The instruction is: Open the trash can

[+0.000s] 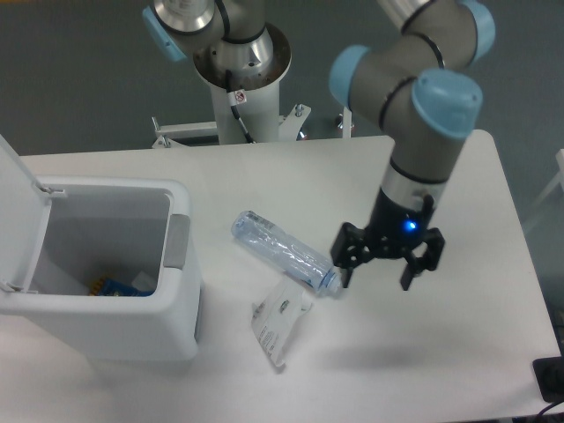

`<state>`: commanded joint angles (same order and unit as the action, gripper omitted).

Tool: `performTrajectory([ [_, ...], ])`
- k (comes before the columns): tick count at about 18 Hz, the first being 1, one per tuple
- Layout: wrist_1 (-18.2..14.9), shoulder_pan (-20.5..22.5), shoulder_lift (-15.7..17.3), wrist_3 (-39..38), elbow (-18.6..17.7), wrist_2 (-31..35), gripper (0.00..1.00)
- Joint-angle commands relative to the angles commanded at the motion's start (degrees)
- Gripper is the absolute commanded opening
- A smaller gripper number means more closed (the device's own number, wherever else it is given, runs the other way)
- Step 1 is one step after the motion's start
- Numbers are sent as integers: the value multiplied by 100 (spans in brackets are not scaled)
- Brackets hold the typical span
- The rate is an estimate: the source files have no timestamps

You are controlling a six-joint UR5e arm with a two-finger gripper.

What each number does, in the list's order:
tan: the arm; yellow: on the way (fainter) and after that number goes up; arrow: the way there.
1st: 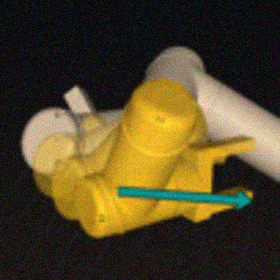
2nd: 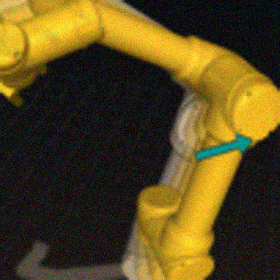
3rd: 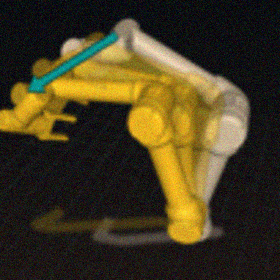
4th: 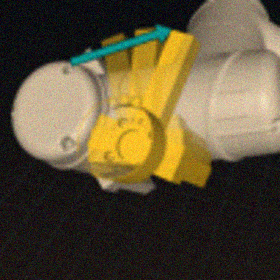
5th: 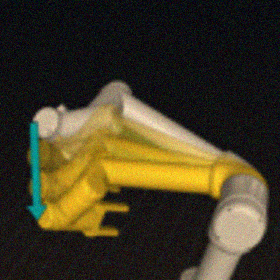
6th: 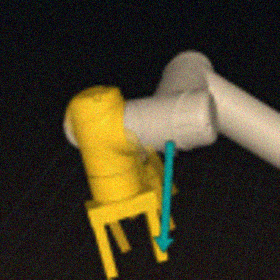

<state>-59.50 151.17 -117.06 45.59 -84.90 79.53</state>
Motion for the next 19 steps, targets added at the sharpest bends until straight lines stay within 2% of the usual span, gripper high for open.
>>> performTrajectory([
  [4, -18, 201, -203, 1045, 17, 448, 100],
  [8, -254, 475, -414, 2418, 430, 993, 100],
  [13, -641, 475, -528, 3113, 580, 1275, 100],
  [19, -659, 466, -607, 3316, 580, 1346, 100],
])
